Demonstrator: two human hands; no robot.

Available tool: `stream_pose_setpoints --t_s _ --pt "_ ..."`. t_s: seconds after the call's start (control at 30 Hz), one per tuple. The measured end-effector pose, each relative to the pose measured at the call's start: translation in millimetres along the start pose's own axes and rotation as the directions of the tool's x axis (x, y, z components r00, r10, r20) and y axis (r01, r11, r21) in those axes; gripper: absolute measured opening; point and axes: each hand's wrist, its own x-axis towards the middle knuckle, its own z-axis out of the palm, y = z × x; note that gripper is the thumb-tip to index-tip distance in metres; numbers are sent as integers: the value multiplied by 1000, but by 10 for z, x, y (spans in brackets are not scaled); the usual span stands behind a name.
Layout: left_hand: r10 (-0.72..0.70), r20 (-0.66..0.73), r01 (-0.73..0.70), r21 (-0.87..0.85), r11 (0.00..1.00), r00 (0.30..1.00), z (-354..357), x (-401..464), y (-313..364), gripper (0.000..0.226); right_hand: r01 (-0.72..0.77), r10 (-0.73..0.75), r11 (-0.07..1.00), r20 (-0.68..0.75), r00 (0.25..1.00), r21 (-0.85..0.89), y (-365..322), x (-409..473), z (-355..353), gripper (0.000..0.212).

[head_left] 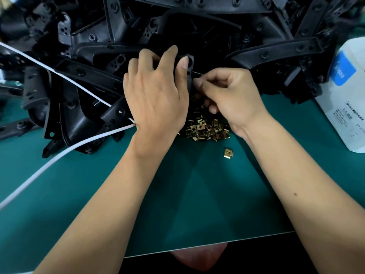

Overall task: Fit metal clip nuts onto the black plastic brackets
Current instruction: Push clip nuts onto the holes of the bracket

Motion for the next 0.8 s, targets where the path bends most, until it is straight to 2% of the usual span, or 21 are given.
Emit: stream_pose_setpoints --t_s 0.17,0.33,0.5,0.8 --pt "-20 2 20 -9 1000 1000 27 -4 -28 53 -148 139 969 59 989 197 -52 10 -39 14" --pt "-18 -8 17 -47 999 1000 33 1 -45 49 -177 144 951 144 979 254 -81 -14 -58 13" --pt "-16 -17 15 -69 997 1000 34 -2 -37 48 -65 40 967 104 994 247 -78 -15 -47 12" --pt "-8 -36 5 -101 995 999 39 6 -41 46 139 -146 986 79 986 92 -57 -1 -59 10"
